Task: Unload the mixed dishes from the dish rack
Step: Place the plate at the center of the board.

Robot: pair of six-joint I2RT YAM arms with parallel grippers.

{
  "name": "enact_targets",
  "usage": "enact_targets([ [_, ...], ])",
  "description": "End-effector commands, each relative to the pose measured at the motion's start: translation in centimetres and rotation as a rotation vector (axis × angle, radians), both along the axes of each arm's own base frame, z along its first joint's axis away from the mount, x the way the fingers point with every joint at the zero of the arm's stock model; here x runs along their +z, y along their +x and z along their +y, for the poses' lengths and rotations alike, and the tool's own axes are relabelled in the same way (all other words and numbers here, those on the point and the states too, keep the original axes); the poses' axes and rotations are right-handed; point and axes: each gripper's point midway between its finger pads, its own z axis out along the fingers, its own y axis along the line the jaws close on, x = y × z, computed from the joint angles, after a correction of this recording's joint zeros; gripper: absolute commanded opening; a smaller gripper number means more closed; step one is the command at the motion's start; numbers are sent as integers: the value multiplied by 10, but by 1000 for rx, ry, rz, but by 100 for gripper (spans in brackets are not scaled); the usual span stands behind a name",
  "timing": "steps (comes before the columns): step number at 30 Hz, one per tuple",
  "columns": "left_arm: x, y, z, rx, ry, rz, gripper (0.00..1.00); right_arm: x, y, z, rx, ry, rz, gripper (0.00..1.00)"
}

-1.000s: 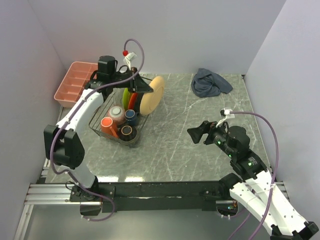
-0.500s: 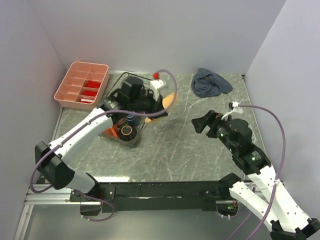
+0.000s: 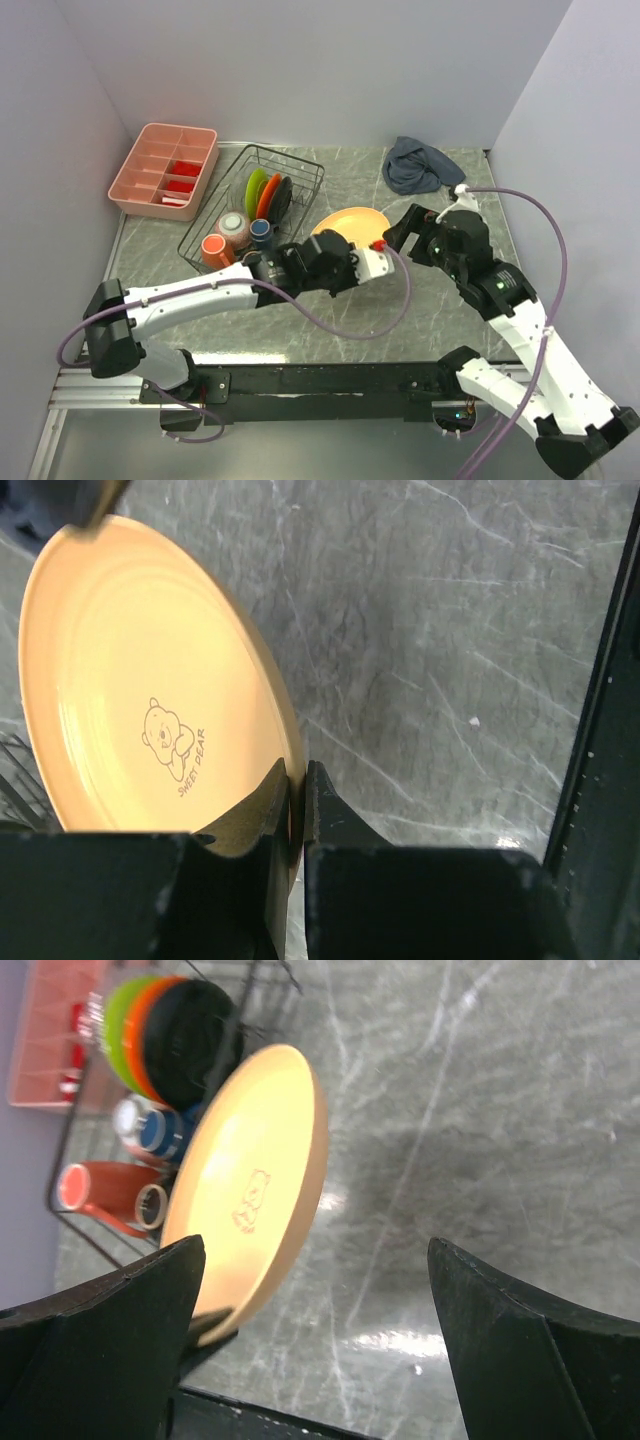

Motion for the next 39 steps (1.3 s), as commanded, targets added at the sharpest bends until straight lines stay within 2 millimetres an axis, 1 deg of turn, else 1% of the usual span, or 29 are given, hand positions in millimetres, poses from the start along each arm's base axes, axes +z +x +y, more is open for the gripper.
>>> enact_targets([
  [1,20,13,-18,28,-19,-200,1,-10,7,-4,-18,-31,62,100],
  [2,19,8,-22,10,-9,-210,1,-13,7,-1,-2,-28,78,100],
  [3,13,7,-25,6,8,-214,1,-15,8,-1,4,-28,84,100],
  [4,11,6,-26,3,20,-222,1,-21,11,0,6,-32,107,99],
  [5,9,5,-26,5,38,-241,1,-23,12,1,14,-33,112,98],
  [6,3,5,-28,3,58,-245,1,-26,13,2,24,-36,122,97],
  [8,0,4,-30,1,79,-256,1,-33,17,2,25,-45,142,93],
  [9,-6,4,-31,-1,96,-250,1,-35,18,3,38,-47,146,92],
  [10,-7,3,-32,-2,103,-249,1,-41,19,4,44,-52,159,88],
  [12,-11,1,-35,-10,111,-248,1,-46,21,4,47,-61,165,84],
  [13,-11,1,-37,-13,109,-248,1,-53,23,4,50,-73,183,81],
  [15,-12,-1,-40,-23,107,-242,1,-60,25,4,55,-92,201,76],
  [16,-12,-1,-41,-26,104,-239,1,-68,26,5,57,-104,224,72],
  [18,-13,-3,-43,-34,107,-236,1,-74,28,5,62,-115,237,66],
  [19,-13,-3,-45,-38,104,-235,1,-79,28,9,80,-113,255,62],
  [21,-13,-3,-45,-43,109,-239,1,-85,30,9,88,-127,267,59],
  [24,-15,-2,-46,-45,114,-240,1,-93,32,8,89,-153,285,50],
  [27,-18,-2,-47,-46,121,-234,1,-95,34,7,90,-166,287,33],
  [28,-20,-3,-47,-48,122,-230,1,-96,35,4,75,-179,283,22],
  [29,-21,-2,-47,-41,121,-228,1,-95,37,2,65,-186,279,16],
  [30,-22,-2,-46,-39,122,-226,2,-97,36,1,63,-192,282,6],
  [31,-23,-3,-46,-31,115,-218,5,-96,36,0,60,-195,281,1],
  [32,-24,-3,-46,-27,116,-213,15,-96,37,-1,55,-199,280,0],
  [34,-27,-2,-45,-15,115,-206,22,-96,36,-3,50,-200,278,0],
  [35,-26,-2,-45,-9,110,-204,32,-96,37,-4,46,-197,276,0],
  [37,-29,-1,-42,10,110,-202,41,-98,36,-4,50,-183,278,0],
  [38,-27,1,-42,20,102,-205,53,-98,36,-5,50,-175,277,0],
  [39,-24,2,-39,35,92,-213,59,-99,37,-9,35,-164,278,0],
])
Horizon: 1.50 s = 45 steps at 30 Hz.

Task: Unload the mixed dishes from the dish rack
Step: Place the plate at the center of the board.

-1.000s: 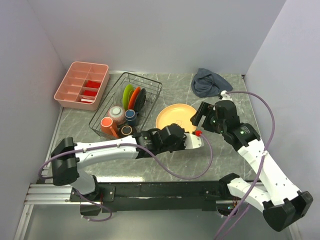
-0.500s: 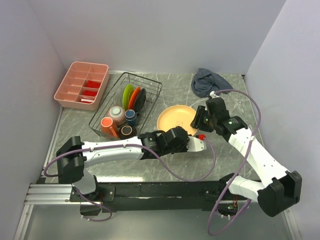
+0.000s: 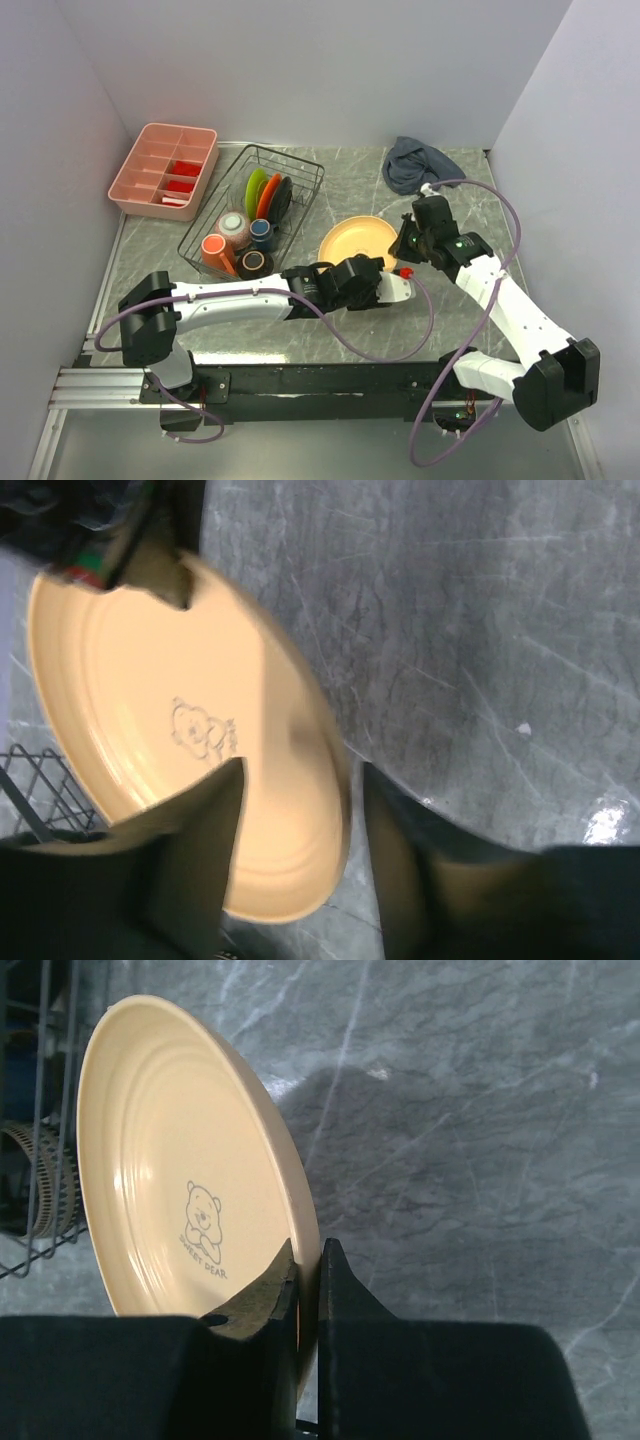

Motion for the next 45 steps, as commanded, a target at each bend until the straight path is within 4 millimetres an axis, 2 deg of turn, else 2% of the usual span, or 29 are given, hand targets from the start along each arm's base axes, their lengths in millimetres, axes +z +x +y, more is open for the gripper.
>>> enact_targets([
  [1,24,7,-2,53,-92,-35,67,3,5,-14,-28,3,-37,0],
  [2,29,10,1,62,-107,-40,89,4,7,-17,-41,7,-45,0],
  [3,30,11,2,71,-110,-42,96,4,7,-22,-60,28,-46,0],
  [4,30,13,5,88,-116,-39,99,4,9,-26,-76,38,-52,0],
  [6,38,20,11,116,-138,-32,99,7,10,-31,-100,78,-75,0],
  [7,43,21,12,131,-167,-7,99,6,13,-42,-141,92,-81,0],
  [10,60,33,25,199,-254,45,99,6,17,-58,-204,121,-104,0],
  [11,70,40,32,215,-294,60,99,8,20,-61,-230,139,-119,0],
  [13,73,45,42,259,-340,110,99,3,22,-73,-287,168,-122,0],
  [14,82,53,54,288,-378,125,99,7,27,-74,-318,215,-139,0],
  [16,84,60,67,345,-434,185,100,1,28,-73,-350,290,-133,0],
  [17,94,72,83,389,-481,195,99,7,37,-80,-404,346,-170,0],
  [19,93,75,97,429,-551,283,99,-3,39,-87,-461,374,-177,0],
  [20,105,88,117,475,-606,277,99,1,46,-93,-502,401,-211,0],
  [22,102,95,134,521,-647,314,99,-12,48,-101,-555,423,-199,0],
  [23,109,106,155,572,-680,300,99,-9,54,-105,-579,462,-217,0],
  [24,108,109,165,595,-690,303,99,-21,55,-115,-621,474,-195,0],
  [25,103,111,174,622,-696,317,99,-25,57,-120,-646,488,-193,0],
  [26,107,119,194,665,-717,294,100,-26,60,-125,-678,516,-199,0],
  [27,100,121,204,697,-713,285,99,-35,61,-138,-725,523,-205,0],
  [29,102,127,228,770,-716,220,99,-38,66,-154,-791,535,-238,0],
  [31,95,128,246,837,-701,181,99,-51,65,-175,-870,524,-231,0],
  [32,98,126,250,844,-708,170,99,-50,68,-185,-895,511,-256,0],
  [34,90,121,257,864,-699,170,99,-57,71,-200,-929,480,-260,0],
  [38,85,111,266,884,-703,168,99,-64,83,-221,-952,412,-275,1],
  [42,79,103,268,882,-708,187,100,-88,98,-232,-954,373,-214,5],
  [45,78,101,271,893,-709,187,99,-100,108,-230,-918,386,-177,9],
])
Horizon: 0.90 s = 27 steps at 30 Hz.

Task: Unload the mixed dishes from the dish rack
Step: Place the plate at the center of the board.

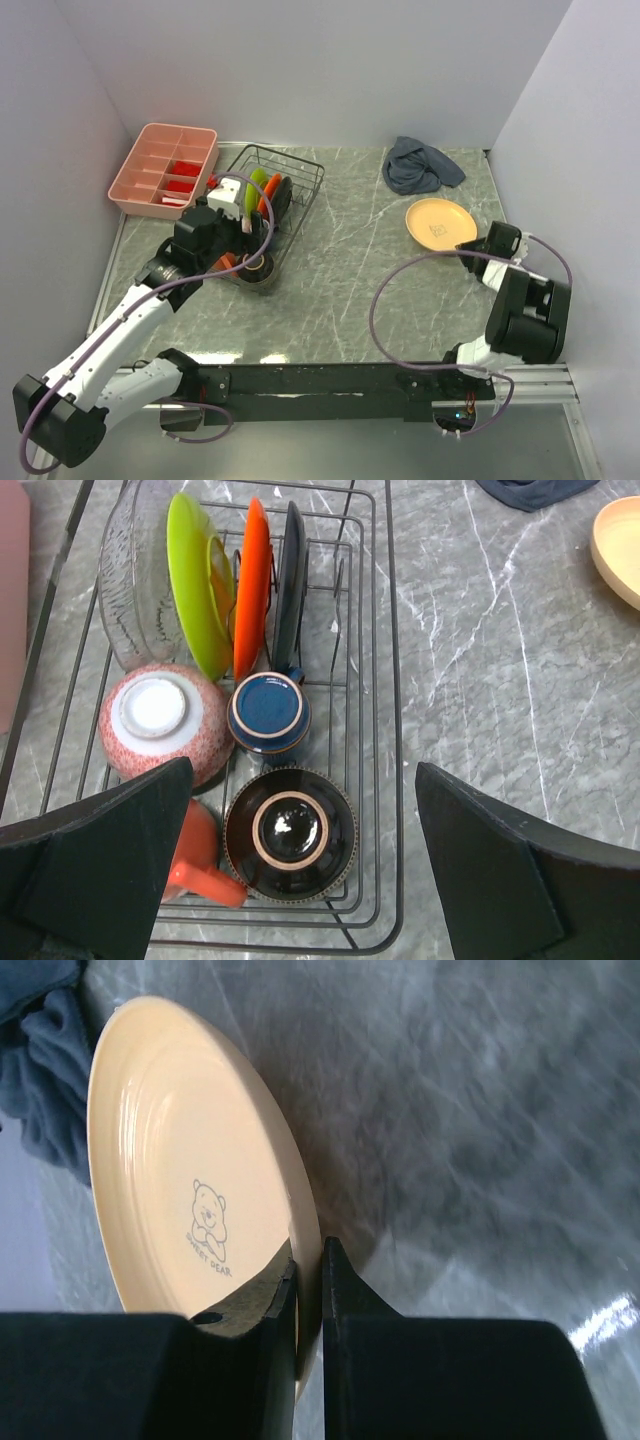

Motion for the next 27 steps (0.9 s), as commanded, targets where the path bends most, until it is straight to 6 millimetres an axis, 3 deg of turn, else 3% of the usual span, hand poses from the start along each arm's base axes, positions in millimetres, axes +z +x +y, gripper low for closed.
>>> enact_targets([
  [1,7,-2,6,28,-28,-15,100,20,39,-13,39,-36,-101,11],
  [2,7,-4,7,30,-27,-12,99,18,40,-12,43,-28,-102,13],
  [8,7,-4,5,26,-34,-3,99,4,28,-9,61,-15,-36,48],
  [9,7,-3,5,24,-35,-3,99,5,24,-9,57,-21,-26,61],
  [11,6,-1,2,21,-39,6,100,7,12,-12,49,-57,14,76],
  [19,11,12,-9,27,-69,48,99,24,-46,-14,-43,-150,92,97],
  [25,16,24,-20,25,-82,97,99,65,-55,22,33,-145,-71,100],
  [27,23,28,-24,25,-92,99,99,70,-57,36,107,-155,-83,100],
])
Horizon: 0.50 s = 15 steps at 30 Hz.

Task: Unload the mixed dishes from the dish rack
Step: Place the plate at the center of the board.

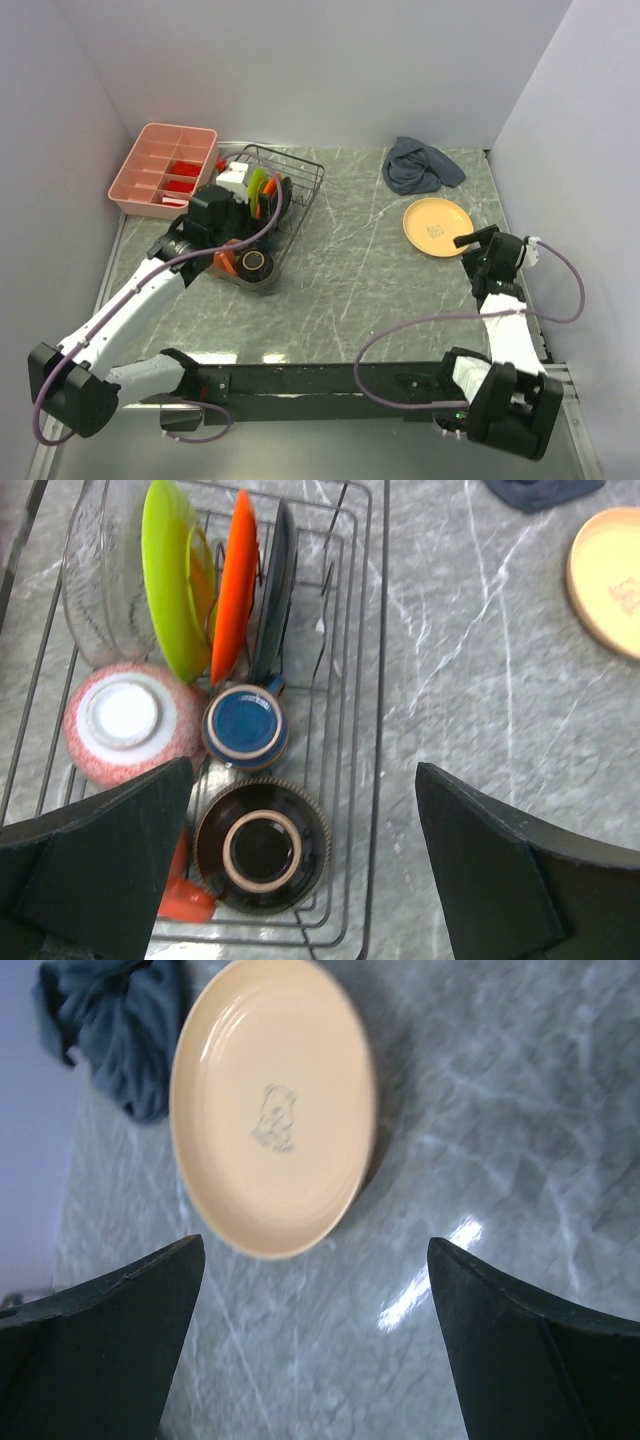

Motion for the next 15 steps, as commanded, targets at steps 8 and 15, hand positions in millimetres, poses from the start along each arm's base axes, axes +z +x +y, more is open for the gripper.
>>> enact_targets([
  [8,26,35,-24,5,-47,35,99,46,-11,73,369,-131,-122,100],
  [15,12,62,-41,-13,-8,101,98,47,-25,106,528,-132,-165,100],
])
